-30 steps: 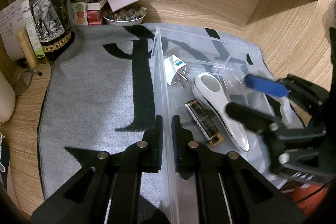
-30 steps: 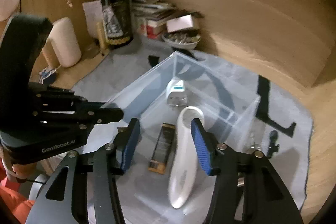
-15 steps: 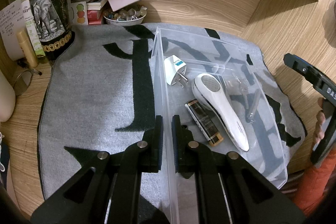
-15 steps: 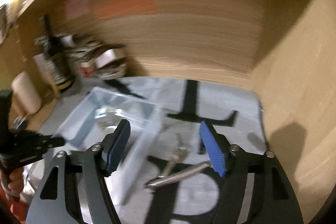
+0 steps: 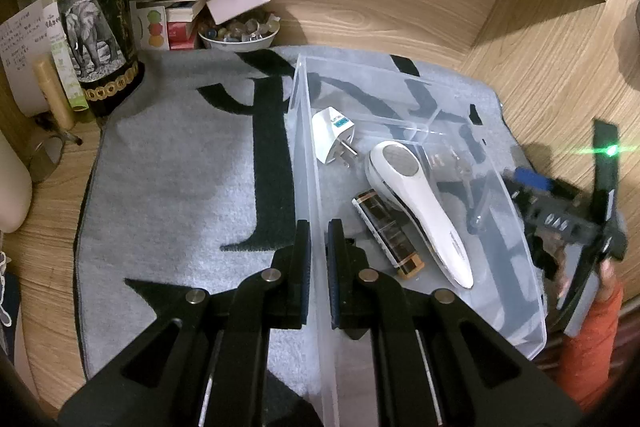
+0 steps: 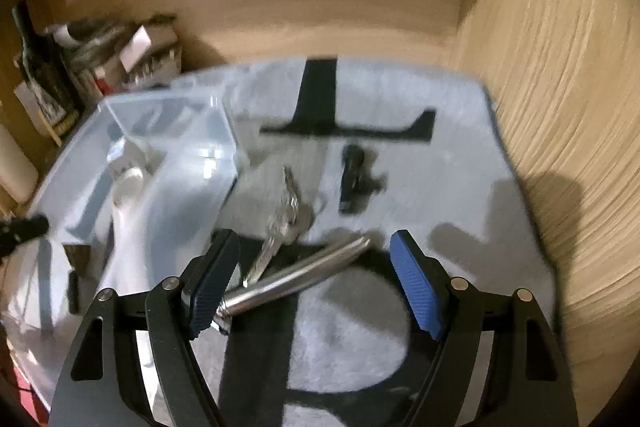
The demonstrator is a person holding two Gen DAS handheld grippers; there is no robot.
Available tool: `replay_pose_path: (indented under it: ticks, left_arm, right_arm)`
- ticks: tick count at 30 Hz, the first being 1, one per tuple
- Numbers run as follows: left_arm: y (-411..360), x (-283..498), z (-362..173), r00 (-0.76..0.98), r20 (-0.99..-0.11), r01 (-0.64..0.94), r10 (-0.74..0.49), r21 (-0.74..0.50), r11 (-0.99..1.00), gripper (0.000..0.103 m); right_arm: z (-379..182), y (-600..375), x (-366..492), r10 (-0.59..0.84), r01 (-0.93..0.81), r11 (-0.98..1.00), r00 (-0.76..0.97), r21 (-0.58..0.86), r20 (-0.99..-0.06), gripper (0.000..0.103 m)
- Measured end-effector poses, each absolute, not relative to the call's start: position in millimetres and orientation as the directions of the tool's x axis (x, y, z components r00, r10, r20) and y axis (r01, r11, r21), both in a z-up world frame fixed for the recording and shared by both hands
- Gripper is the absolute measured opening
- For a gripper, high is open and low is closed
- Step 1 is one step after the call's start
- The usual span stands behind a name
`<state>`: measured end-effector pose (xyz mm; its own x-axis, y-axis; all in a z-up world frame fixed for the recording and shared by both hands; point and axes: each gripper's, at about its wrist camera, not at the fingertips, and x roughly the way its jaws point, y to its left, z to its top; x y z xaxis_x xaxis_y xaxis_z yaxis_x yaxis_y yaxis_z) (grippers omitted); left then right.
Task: Organize rigid objects
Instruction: 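Grasp the chrome rod at one end with the right gripper, then lift the chrome rod into the clear box and open the right gripper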
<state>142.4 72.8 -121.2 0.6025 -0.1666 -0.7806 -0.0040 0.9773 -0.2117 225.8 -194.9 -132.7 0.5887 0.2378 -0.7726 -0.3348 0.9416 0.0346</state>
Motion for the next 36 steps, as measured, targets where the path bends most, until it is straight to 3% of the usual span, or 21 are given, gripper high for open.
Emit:
replay_pose_path:
  ticks: [3, 5, 11, 22, 36]
  left_arm:
    - [72.3, 142.3, -121.0, 0.602, -0.782, -0.004, -0.165, -0.209, 0.978, 0.008]
    - [72.5, 142.3, -121.0, 0.602, -0.782, -0.005, -0.165, -0.211, 0.978, 0.008]
    - [71.6, 141.3, -120.5, 0.606, -0.779, -0.01, -0.163, -0.212, 0.977, 0.008]
    - [72.8, 138.6, -120.7, 0.604, -0.779, -0.005, -0.171, -0.218, 0.976, 0.008]
    - [71.4, 137.5, -118.8, 0.609, -0.776, -0.007, -0.167, -0.215, 0.977, 0.008]
  right_arm:
    - [-150.0, -194.2, 225.8, 0.244, -0.337, 0.94, 0.549, 0.055, -0.8, 0.062]
    - [-158.4, -197.4, 225.3, 0.258, -0.339, 0.938, 0.528, 0.078, -0.809, 0.047]
    - [-155.3, -217.2, 223.3, 0.243, -0.296, 0.952, 0.562, 0.082, -0.79, 0.016]
    - [-139.0, -219.1, 218.2, 0.232, -0.289, 0.955, 0.598, 0.064, -0.767, 0.014]
    - [-67.3, -192.6, 196.6, 0.32, -0.389, 0.921, 0.718, 0.026, -0.618, 0.014]
